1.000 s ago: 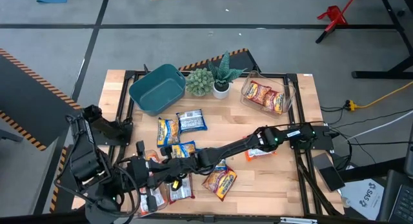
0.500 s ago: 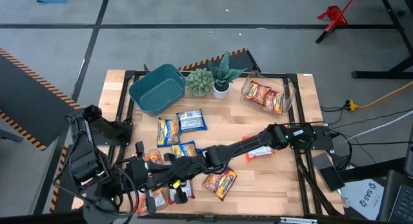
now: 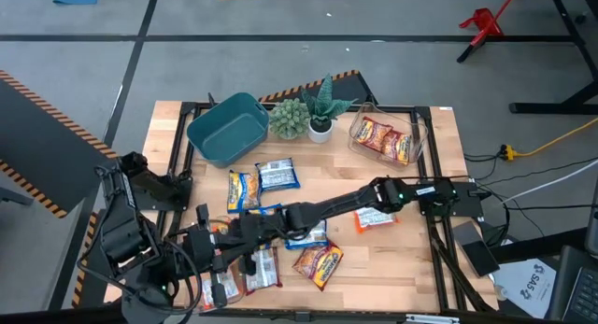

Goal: Sort Maruchan noodles
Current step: Put the orange noodle pack into the bottom transparent bin

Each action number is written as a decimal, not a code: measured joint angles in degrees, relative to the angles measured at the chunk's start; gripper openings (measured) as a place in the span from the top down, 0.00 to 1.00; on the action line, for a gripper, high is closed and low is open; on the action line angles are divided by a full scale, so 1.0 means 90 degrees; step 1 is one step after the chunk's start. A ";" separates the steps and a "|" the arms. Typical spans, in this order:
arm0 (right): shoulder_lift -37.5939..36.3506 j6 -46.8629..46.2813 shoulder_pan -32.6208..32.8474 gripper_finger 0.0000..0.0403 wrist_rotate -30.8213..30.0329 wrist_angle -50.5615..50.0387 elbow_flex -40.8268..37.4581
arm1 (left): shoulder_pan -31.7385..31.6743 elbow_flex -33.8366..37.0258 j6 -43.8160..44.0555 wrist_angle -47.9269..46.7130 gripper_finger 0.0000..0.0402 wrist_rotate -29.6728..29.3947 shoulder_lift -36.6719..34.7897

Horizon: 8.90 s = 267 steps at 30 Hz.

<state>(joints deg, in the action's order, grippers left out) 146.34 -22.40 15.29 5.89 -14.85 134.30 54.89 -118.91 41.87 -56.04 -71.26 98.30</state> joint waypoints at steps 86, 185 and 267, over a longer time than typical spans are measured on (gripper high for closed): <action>0.0644 0.3740 0.0123 0.80 -0.0935 0.0906 0.0068 | -0.0002 0.0000 0.0000 -0.0270 1.00 0.0078 0.0000; -1.1409 -0.2977 0.2816 0.80 -0.3186 -0.3873 -1.0598 | -0.4447 0.0005 -0.4115 0.5352 1.00 0.7212 0.3871; -0.9131 -0.9114 0.3842 0.22 -0.5068 -0.2479 -1.2319 | -0.5207 -0.0007 -0.2832 0.4732 1.00 0.6980 0.5586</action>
<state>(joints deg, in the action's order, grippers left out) 64.16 -104.43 49.87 -39.72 -37.16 23.43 8.03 -118.98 16.38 -13.45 -8.45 148.57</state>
